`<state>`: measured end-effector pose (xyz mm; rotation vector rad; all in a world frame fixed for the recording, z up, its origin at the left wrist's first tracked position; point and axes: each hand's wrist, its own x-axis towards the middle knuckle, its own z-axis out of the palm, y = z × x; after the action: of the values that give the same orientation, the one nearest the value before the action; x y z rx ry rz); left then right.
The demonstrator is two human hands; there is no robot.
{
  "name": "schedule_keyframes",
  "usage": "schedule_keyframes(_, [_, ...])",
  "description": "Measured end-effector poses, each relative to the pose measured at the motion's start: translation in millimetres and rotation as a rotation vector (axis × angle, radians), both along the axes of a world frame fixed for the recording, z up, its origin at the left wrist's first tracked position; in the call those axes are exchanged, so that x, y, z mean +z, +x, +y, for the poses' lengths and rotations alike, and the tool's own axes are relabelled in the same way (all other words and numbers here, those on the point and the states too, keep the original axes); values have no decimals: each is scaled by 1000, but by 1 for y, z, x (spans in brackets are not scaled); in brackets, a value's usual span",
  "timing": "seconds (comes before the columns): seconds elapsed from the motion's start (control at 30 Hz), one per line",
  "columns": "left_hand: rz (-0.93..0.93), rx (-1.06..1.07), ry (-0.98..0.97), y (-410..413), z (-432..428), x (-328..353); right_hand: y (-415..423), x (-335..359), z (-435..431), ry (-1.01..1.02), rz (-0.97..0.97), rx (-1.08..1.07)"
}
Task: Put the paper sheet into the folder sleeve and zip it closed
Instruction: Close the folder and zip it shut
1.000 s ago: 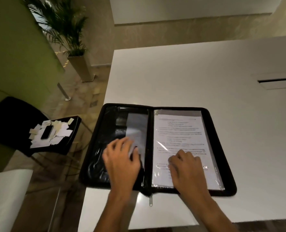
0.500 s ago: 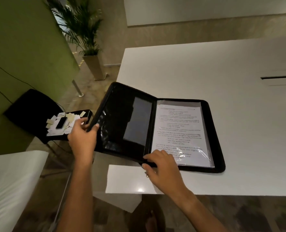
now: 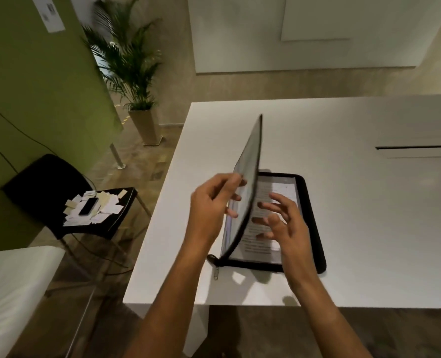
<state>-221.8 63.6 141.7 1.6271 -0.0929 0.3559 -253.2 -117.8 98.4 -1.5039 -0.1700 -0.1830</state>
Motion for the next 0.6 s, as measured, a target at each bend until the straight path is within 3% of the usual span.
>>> schedule_keyframes(0.1, [41,35,239,-2,7,-31,-6,-2,-14,0,23,-140])
schedule_keyframes(0.23, [246,25,501,-9,38,-82,-6,-20,-48,53,193,-272])
schedule_keyframes(0.33, [411,-79,541,-18,53,-108,-2,-38,-75,6,307,-330])
schedule_keyframes(0.6, [422,-206,540,-24,66,-129,9,-74,-108,-441,396,-416])
